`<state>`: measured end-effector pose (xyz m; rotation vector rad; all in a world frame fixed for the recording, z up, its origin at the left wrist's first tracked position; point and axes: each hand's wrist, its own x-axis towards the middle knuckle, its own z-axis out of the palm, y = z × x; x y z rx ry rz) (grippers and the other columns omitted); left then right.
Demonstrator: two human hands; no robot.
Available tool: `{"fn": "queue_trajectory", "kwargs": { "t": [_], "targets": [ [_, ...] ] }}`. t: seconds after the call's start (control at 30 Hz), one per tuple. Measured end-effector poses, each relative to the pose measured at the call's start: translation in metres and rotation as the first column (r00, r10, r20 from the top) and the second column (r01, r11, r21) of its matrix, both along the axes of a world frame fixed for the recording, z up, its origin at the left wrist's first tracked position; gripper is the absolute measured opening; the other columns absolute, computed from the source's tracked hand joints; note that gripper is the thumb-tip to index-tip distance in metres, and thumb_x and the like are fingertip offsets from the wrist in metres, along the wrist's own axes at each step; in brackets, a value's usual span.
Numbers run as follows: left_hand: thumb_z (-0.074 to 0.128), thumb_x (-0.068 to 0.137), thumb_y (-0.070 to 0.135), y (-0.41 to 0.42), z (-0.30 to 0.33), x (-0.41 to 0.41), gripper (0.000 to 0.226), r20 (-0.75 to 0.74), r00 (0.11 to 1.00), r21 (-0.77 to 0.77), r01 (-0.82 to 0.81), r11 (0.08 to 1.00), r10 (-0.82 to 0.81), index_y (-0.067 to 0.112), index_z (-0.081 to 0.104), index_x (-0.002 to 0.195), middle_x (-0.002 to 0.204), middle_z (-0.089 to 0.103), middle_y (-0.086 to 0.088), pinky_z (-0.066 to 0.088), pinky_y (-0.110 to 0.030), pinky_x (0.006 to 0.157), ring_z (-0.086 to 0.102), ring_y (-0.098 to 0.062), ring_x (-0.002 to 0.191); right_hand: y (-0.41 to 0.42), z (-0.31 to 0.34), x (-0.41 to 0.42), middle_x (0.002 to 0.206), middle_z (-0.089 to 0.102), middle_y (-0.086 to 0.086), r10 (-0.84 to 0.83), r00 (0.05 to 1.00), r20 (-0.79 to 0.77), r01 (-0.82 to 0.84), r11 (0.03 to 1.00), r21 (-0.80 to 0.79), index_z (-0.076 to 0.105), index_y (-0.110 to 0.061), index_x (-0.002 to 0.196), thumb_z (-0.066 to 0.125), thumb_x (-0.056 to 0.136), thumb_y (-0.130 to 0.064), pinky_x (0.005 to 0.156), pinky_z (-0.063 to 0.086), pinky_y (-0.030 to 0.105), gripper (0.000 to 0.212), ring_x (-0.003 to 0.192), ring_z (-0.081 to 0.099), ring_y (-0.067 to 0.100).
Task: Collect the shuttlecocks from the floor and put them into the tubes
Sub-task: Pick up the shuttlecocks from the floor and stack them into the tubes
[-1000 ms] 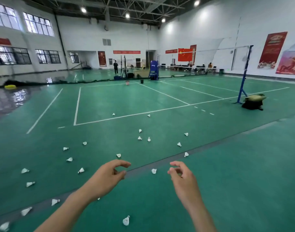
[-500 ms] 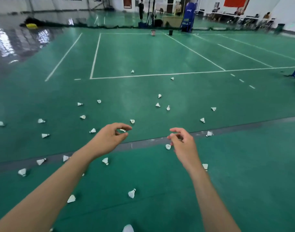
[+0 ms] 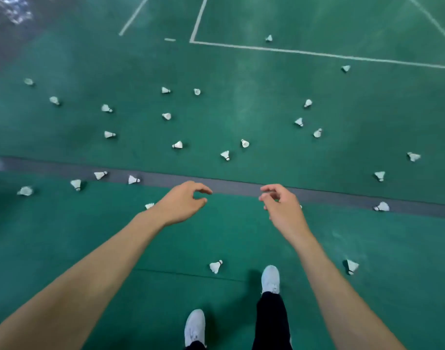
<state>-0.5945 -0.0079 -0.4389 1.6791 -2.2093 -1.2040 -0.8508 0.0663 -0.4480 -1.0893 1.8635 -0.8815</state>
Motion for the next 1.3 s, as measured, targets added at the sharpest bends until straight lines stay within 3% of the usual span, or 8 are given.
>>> {"fn": "queue_trajectory", "kwargs": {
  "t": [0.2, 0.43, 0.6, 0.8, 0.9, 1.03, 1.17, 1.3],
  "targets": [
    [0.061, 0.095, 0.02, -0.034, -0.145, 0.015, 0.028, 0.194, 0.957, 0.094, -0.238, 0.967, 0.217, 0.027, 0.07, 0.121, 0.13, 0.066, 0.007, 0.038, -0.017, 0.088, 0.06, -0.009, 0.104, -0.139, -0.134, 0.024, 0.099, 0.066, -0.011, 0.418, 0.904, -0.091, -0.409, 0.906, 0.108, 0.065, -0.027, 0.11, 0.052, 0.1, -0.021, 0.058, 0.044, 0.023, 0.017, 0.068, 0.059, 0.006],
    [0.055, 0.096, 0.018, -0.004, -0.422, 0.003, 0.037, 0.315, 0.949, 0.383, -0.1, 0.919, -0.028, 0.023, 0.062, 0.133, 0.139, 0.056, -0.006, 0.039, -0.027, 0.106, 0.055, -0.023, 0.123, -0.199, -0.383, 0.064, 0.113, 0.064, -0.003, 0.617, 0.768, -0.171, -0.592, 0.786, 0.18, 0.068, -0.023, 0.117, 0.05, 0.101, -0.018, 0.071, 0.044, 0.03, 0.024, 0.073, 0.057, 0.013],
    [0.054, 0.092, 0.012, 0.026, -0.619, -0.006, 0.037, 0.316, 0.894, 0.387, 0.183, 0.904, -0.317, 0.032, 0.07, 0.118, 0.137, 0.054, 0.002, 0.046, -0.039, 0.104, 0.054, -0.023, 0.126, -0.218, -0.588, 0.104, 0.144, 0.05, 0.009, 0.84, 0.417, -0.347, -0.783, 0.526, 0.333, 0.067, -0.018, 0.129, 0.052, 0.1, -0.021, 0.105, 0.047, 0.04, 0.033, 0.123, 0.058, 0.031],
    [0.053, 0.1, 0.023, 0.05, -0.801, -0.019, 0.033, 0.463, 0.582, 0.36, 0.566, 0.742, -0.668, 0.04, 0.064, 0.126, 0.167, 0.004, -0.012, 0.049, -0.044, 0.098, 0.037, -0.03, 0.136, -0.245, -0.78, 0.149, 0.17, -0.001, 0.014, 0.866, 0.02, -0.5, -0.781, 0.326, 0.533, 0.056, -0.017, 0.137, 0.051, 0.098, -0.015, 0.098, 0.049, 0.048, 0.04, 0.134, 0.043, 0.04],
    [0.051, 0.102, 0.023, 0.06, -0.843, -0.027, 0.037, 0.497, 0.503, 0.339, 0.637, 0.692, -0.707, 0.036, 0.055, 0.136, 0.166, 0.007, -0.016, 0.046, -0.043, 0.093, 0.04, -0.031, 0.133, -0.255, -0.823, 0.153, 0.168, -0.019, 0.016, 0.843, -0.085, -0.531, -0.765, 0.286, 0.577, 0.051, -0.017, 0.137, 0.051, 0.096, -0.011, 0.091, 0.049, 0.046, 0.041, 0.128, 0.045, 0.041],
    [0.044, 0.103, 0.019, 0.068, -0.876, -0.035, 0.03, 0.53, 0.587, 0.176, 0.63, 0.757, -0.612, 0.02, 0.049, 0.132, 0.14, 0.051, -0.006, 0.038, -0.041, 0.081, 0.05, -0.031, 0.112, -0.279, -0.858, 0.148, 0.167, -0.027, 0.013, 0.777, -0.208, -0.594, -0.758, 0.255, 0.6, 0.048, -0.019, 0.141, 0.048, 0.093, -0.006, 0.082, 0.047, 0.045, 0.05, 0.128, 0.045, 0.044],
    [0.048, 0.095, 0.013, 0.052, -0.877, -0.038, 0.044, 0.446, 0.748, 0.086, 0.51, 0.856, -0.491, 0.023, 0.044, 0.138, 0.126, 0.061, 0.004, 0.041, -0.039, 0.082, 0.052, -0.028, 0.11, -0.313, -0.865, 0.157, 0.167, -0.022, 0.015, 0.761, -0.135, -0.635, -0.762, 0.33, 0.557, 0.044, -0.02, 0.145, 0.049, 0.093, -0.01, 0.096, 0.048, 0.05, 0.054, 0.126, 0.047, 0.045],
    [0.046, 0.095, 0.017, 0.014, -0.871, -0.02, 0.038, 0.466, 0.849, -0.02, 0.291, 0.956, -0.249, 0.033, 0.052, 0.129, 0.112, 0.067, 0.005, 0.051, -0.037, 0.084, 0.057, -0.026, 0.107, -0.338, -0.876, 0.166, 0.167, -0.023, 0.014, 0.767, -0.104, -0.633, -0.773, 0.339, 0.537, 0.041, -0.021, 0.146, 0.051, 0.093, -0.011, 0.09, 0.048, 0.047, 0.055, 0.122, 0.048, 0.043]
  ]
}}
